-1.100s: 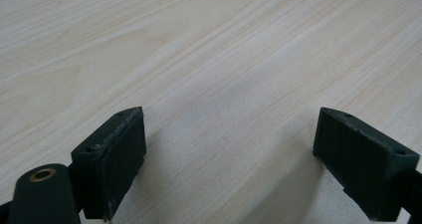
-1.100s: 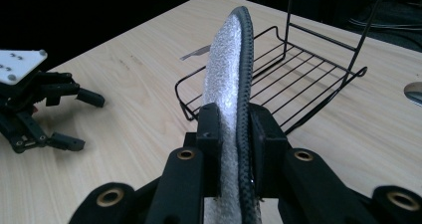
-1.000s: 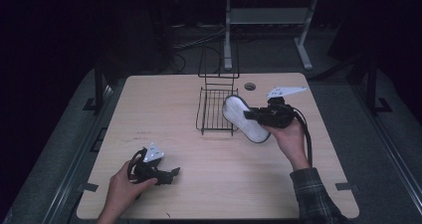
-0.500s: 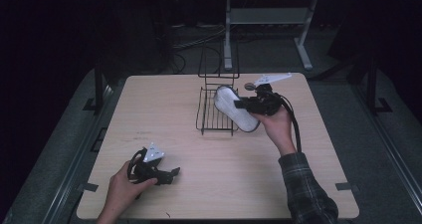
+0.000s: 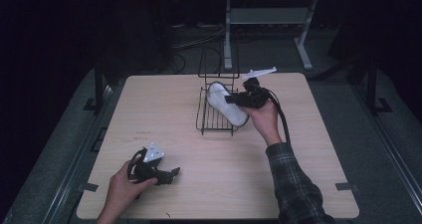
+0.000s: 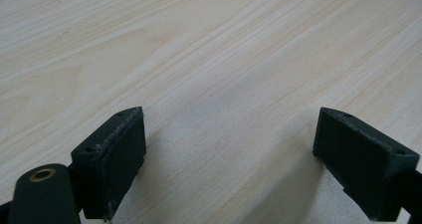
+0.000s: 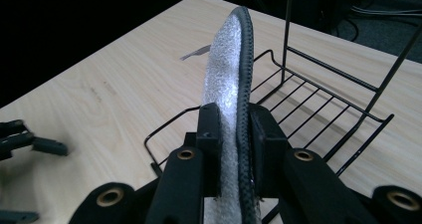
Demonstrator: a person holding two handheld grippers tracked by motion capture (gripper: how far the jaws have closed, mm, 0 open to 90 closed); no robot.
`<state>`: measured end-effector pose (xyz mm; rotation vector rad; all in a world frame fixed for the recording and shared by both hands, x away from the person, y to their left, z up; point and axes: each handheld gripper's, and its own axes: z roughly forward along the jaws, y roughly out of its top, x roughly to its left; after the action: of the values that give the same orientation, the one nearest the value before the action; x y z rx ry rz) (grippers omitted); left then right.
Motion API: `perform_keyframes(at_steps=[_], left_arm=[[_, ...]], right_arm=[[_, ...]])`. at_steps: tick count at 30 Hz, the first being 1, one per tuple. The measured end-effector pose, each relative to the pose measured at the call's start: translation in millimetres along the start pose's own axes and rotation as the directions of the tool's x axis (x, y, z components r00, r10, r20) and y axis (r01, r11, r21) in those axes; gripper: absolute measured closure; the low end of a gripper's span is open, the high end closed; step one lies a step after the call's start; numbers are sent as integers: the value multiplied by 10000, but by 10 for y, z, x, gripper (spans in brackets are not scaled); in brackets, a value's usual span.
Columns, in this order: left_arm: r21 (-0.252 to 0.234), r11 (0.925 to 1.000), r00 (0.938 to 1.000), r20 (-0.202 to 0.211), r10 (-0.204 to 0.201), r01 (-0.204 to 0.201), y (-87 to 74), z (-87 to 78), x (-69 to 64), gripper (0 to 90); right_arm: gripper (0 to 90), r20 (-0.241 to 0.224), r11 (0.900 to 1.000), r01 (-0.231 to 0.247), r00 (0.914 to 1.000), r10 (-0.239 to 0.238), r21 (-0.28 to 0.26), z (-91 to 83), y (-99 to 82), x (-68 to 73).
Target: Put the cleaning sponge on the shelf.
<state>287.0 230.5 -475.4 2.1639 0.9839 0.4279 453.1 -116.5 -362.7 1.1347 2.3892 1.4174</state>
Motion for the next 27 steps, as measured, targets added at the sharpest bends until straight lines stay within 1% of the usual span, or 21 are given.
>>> perform_keyframes(at_steps=[10,20,21,25,27], left_arm=[[14,10000,10000,-3,20,-20,0,-1,1,125],[16,10000,10000,-20,13,-13,0,-1,0,124],[16,10000,10000,-22,13,-13,0,-1,0,124],[-6,10000,10000,-20,-6,6,0,1,-1,124],[-9,10000,10000,-20,-7,7,-1,1,-1,125]], right_arm=[[773,32,9997,-171,9999,170,175,235,32,-46],[769,-39,9979,-303,9995,306,568,455,7,-79],[768,-51,9979,-281,9996,285,577,467,5,-84],[764,-1,9967,-471,9989,472,663,513,-13,-108],[758,28,9969,-459,9989,458,637,522,-18,-128]])
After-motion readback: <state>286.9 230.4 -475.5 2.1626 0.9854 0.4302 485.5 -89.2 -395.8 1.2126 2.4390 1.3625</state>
